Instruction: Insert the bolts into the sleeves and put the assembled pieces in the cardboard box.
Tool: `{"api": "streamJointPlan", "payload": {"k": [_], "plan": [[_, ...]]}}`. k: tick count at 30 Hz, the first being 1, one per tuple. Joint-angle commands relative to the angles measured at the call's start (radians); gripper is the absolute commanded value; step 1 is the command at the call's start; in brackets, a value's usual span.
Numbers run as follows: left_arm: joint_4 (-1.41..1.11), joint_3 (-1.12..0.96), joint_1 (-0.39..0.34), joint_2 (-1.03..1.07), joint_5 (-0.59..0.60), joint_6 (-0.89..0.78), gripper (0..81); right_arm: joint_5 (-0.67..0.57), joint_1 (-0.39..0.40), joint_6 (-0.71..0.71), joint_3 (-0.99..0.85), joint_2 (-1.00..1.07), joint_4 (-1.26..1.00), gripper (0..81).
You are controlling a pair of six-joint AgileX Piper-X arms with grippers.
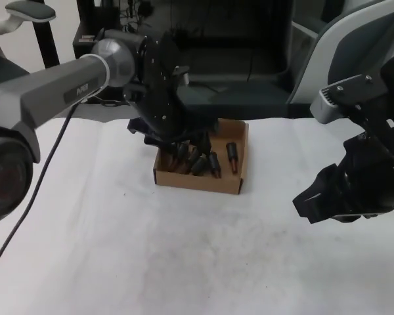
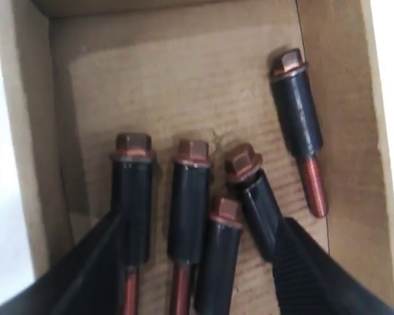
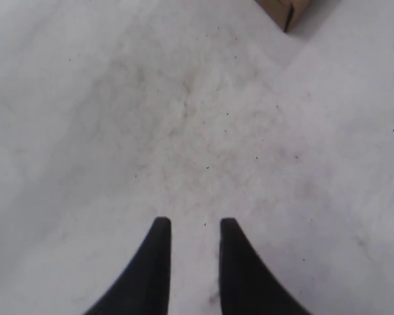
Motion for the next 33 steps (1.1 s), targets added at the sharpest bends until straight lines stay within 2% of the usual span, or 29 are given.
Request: {"api": "streamJointPlan", "payload": {"k": [1,4,10,13,16,18,24,29,33], "plan": [[0.054,-0.010,0.003,-0.040,-0.021,0.007,59.8,-0.010,-0.004,-0.003,-0.001,-0.010,0.001,26.9],[0.094,-0.010,0.003,-0.086,-0.034,0.069,53.8,-0.010,-0.004,0.004,-0.001,-0.010,0.018,26.9],[0.211,-0.001,0.003,-0.184,-0.062,0.159,53.5,-0.010,-0.004,0.021,-0.001,-0.025,0.075,26.9],[0.206,0.061,0.003,-0.259,-0.080,0.174,52.9,-0.010,-0.004,0.021,-0.001,-0.059,0.091,26.9],[0.170,0.168,0.003,-0.358,-0.079,0.174,47.6,0.003,-0.004,0.021,-0.001,-0.111,0.091,26.9],[0.128,0.274,0.001,-0.456,-0.071,0.174,44.7,0.017,-0.004,0.052,-0.001,-0.144,0.091,26.9],[-0.013,0.673,-0.015,-0.782,-0.026,0.151,44.1,0.019,-0.004,0.130,0.059,-0.291,0.089,26.9],[-0.177,1.014,-0.043,-1.138,0.019,0.074,44.1,0.019,-0.002,0.234,0.190,-0.485,0.078,26.9],[-0.291,1.262,-0.071,-1.419,0.118,0.059,44.1,0.019,-0.002,0.328,0.336,-0.668,0.014,26.9]]}}
